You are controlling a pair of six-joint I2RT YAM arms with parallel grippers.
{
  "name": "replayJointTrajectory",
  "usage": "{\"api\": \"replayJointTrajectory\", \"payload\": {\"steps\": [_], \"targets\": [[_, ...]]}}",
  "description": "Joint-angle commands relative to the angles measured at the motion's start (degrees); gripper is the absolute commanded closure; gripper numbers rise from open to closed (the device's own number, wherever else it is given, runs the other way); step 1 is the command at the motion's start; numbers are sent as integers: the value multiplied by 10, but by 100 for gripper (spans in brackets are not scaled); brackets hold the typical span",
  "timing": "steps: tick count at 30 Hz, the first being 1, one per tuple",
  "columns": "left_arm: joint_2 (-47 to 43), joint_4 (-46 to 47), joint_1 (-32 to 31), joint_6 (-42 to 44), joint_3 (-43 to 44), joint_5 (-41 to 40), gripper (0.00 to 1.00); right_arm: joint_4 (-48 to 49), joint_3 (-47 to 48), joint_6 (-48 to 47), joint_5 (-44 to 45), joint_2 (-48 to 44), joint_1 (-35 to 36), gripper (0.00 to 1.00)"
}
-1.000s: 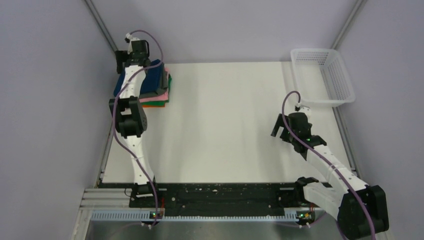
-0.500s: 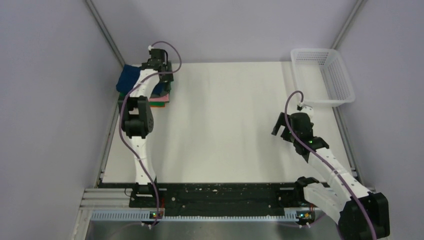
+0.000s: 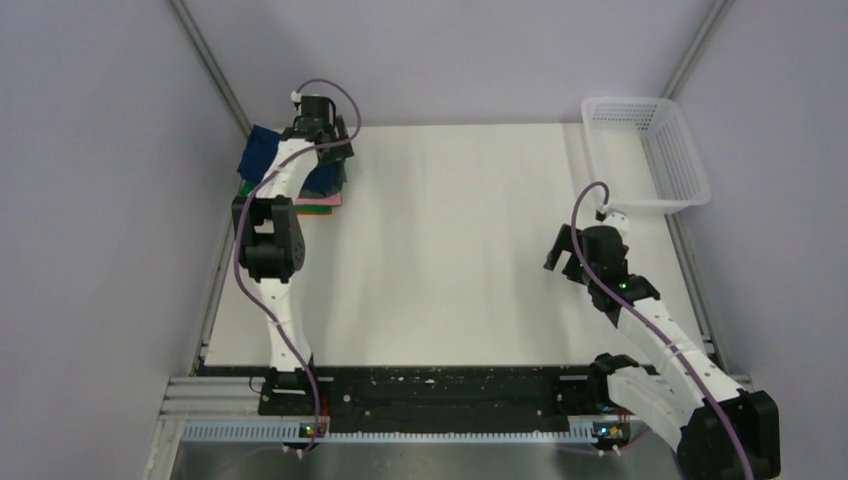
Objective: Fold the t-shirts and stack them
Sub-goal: Smooth out wrinkles on the folded tshirt, then reset both arms
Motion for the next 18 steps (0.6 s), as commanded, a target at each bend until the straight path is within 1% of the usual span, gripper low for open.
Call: {"api": "replayJointTrajectory", "payload": {"steps": [1,4,6,10,12,15,17,18], "targets": [[-145,4,-12,-27,-30,-42,1,5,5,0,7,-19,2,1],[-244,5,-12,-56,-96,-96,1,-8,7,9,10,-35,2,1],[-318,14,-11,-69,-157,-105,1,-22,9,20,19,-53,2,1],[-473,33,-12,-98,-312,-42,1,-45,5,35,30,-106,2,1],[-571,48,-13,-134,-408,-11,1,-54,-2,36,29,-137,2,1],[-685,86,-13,-171,-551,35,1,-74,-5,36,40,-178,2,1],[-745,76,-13,-184,-617,41,1,-87,-7,40,55,-203,2,1],[-770,61,-13,-188,-637,35,1,-92,-8,44,59,-214,2,1]]}}
